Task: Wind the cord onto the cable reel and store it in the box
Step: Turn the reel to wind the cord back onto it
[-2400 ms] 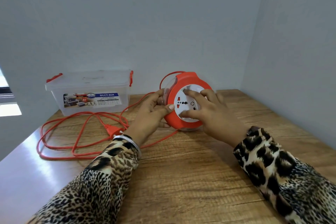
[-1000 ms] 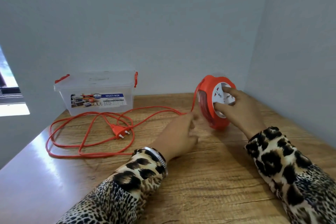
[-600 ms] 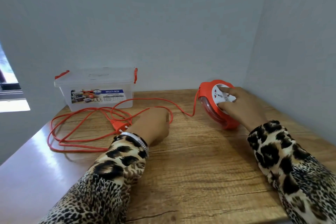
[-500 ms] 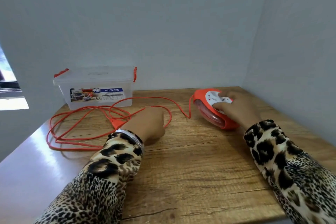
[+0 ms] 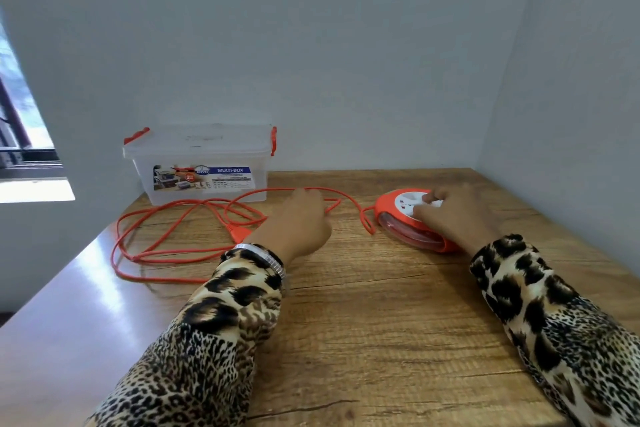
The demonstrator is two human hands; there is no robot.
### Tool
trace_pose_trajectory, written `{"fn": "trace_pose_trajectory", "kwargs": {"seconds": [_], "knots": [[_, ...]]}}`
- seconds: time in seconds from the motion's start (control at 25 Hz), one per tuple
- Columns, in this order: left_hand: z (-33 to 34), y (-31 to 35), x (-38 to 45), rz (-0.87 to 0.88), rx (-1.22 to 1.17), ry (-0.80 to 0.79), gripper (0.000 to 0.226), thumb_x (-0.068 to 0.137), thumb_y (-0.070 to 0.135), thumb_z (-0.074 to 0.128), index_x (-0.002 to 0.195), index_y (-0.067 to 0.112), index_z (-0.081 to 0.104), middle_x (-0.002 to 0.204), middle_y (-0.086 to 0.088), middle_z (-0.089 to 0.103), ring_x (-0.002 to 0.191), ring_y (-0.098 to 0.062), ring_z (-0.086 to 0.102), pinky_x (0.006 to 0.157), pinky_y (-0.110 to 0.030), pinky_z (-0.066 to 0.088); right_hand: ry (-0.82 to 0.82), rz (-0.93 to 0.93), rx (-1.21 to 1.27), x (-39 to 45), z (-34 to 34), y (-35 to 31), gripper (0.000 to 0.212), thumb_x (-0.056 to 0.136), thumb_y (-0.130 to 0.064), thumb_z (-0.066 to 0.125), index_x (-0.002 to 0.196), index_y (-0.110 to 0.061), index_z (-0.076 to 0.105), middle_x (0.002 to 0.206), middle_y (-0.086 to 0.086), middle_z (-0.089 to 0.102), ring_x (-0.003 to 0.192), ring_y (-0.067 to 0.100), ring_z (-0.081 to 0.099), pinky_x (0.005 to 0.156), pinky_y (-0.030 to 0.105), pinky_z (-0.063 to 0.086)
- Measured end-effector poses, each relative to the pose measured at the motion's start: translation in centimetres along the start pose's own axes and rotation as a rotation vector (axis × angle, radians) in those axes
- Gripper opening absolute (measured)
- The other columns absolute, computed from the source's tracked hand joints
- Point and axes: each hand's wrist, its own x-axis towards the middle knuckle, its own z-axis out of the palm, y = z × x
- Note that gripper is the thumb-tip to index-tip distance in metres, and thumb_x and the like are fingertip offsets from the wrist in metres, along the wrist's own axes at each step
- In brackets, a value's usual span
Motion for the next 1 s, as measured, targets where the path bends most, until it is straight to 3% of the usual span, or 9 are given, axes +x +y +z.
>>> {"fn": "trace_pose_trajectory", "kwargs": {"seconds": [0.12, 0.2, 0.28, 0.36, 0.44, 0.64, 0.76, 0.88, 1.0], "knots": [[-1.6, -0.7, 0.4, 0.028, -0.297, 0.152, 0.022, 0.093, 0.019, 0.053, 0.071, 0.015, 0.055, 0.064, 0.006, 0.053, 0.062, -0.013, 0.050, 0.052, -0.025, 0.033, 0.246, -0.385, 0.217, -2.2, -0.9, -2.3, 0.049, 0.077, -0.033, 0.063, 0.125, -0.027, 0.057, 0.125, -0.002, 0.051, 0.118, 0.019, 0.049, 0.103, 0.039, 0.035], [-2.8, -1.4, 0.2, 0.073, -0.465, 0.220, 0.024, 0.089, 0.026, 0.066, 0.066, 0.018, 0.061, 0.047, 0.015, 0.050, 0.046, 0.000, 0.045, 0.047, -0.015, 0.032, 0.147, -0.733, 0.465, -4.7, -1.0, -5.9, 0.058, 0.077, -0.027, 0.068, 0.131, -0.028, 0.049, 0.111, -0.019, 0.053, 0.092, 0.003, 0.057, 0.083, 0.014, 0.043], [-4.1, -2.2, -0.3, 0.112, -0.575, 0.257, 0.016, 0.082, 0.025, 0.075, 0.070, 0.017, 0.068, 0.054, 0.014, 0.057, 0.045, 0.003, 0.047, 0.050, -0.012, 0.037, -0.033, -0.894, 0.486, -6.1, 0.0, -9.9, 0.058, 0.080, -0.029, 0.072, 0.133, -0.025, 0.048, 0.100, -0.020, 0.057, 0.073, 0.001, 0.058, 0.065, 0.008, 0.039], [-5.4, -3.9, -1.2, 0.114, -0.616, 0.273, 0.012, 0.076, 0.023, 0.081, 0.073, 0.018, 0.070, 0.067, 0.001, 0.065, 0.055, -0.001, 0.056, 0.058, -0.017, 0.045, -0.052, -0.916, 0.498, -6.0, 0.8, -12.8, 0.039, 0.086, -0.026, 0.068, 0.123, -0.018, 0.059, 0.092, -0.015, 0.062, 0.070, -0.004, 0.056, 0.066, 0.010, 0.040], [-6.6, -6.5, -2.3, 0.097, -0.582, 0.288, 0.012, 0.072, 0.022, 0.084, 0.076, 0.021, 0.072, 0.072, -0.001, 0.067, 0.067, -0.009, 0.063, 0.069, -0.027, 0.052, 0.108, -0.851, 0.595, -4.7, 1.3, -13.3, 0.013, 0.091, -0.021, 0.063, 0.100, -0.014, 0.069, 0.082, -0.012, 0.065, 0.071, -0.004, 0.055, 0.068, 0.016, 0.042], [-8.3, -14.2, -5.2, -0.141, -0.504, 0.602, 0.014, 0.075, 0.024, 0.082, 0.070, 0.024, 0.069, 0.068, 0.003, 0.067, 0.067, -0.015, 0.062, 0.070, -0.029, 0.049, 0.305, -0.148, 0.950, 0.4, 2.7, -7.1, 0.018, 0.092, -0.023, 0.054, 0.080, -0.015, 0.066, 0.065, -0.003, 0.062, 0.065, 0.018, 0.060, 0.066, 0.033, 0.046], [-8.0, -15.6, -5.6, -0.216, -0.433, 0.564, 0.014, 0.081, 0.030, 0.077, 0.076, 0.019, 0.069, 0.070, 0.002, 0.066, 0.068, -0.014, 0.060, 0.073, -0.033, 0.049, 0.264, 0.037, 1.025, 1.3, 3.5, -5.9, 0.022, 0.093, -0.028, 0.053, 0.082, -0.012, 0.063, 0.073, 0.009, 0.069, 0.057, 0.019, 0.056, 0.063, 0.036, 0.045], [-8.4, -14.3, -5.4, -0.186, -0.789, 0.763, 0.007, 0.087, 0.025, 0.071, 0.082, 0.020, 0.071, 0.072, -0.004, 0.067, 0.064, -0.013, 0.067, 0.062, -0.035, 0.056, 0.378, -0.168, 0.865, -0.7, 3.6, -7.9, 0.020, 0.093, -0.018, 0.053, 0.110, -0.007, 0.051, 0.097, 0.005, 0.064, 0.063, 0.004, 0.054, 0.064, 0.021, 0.046], [-9.5, -12.8, -5.5, -0.169, -1.103, 0.864, 0.010, 0.087, 0.022, 0.072, 0.090, 0.013, 0.071, 0.075, -0.005, 0.066, 0.061, -0.016, 0.070, 0.052, -0.028, 0.059, 0.535, -0.530, 0.758, -3.9, 3.0, -10.4, 0.028, 0.086, -0.001, 0.057, 0.112, -0.008, 0.048, 0.123, 0.004, 0.036, 0.073, 0.008, 0.055, 0.075, 0.016, 0.046]]}}
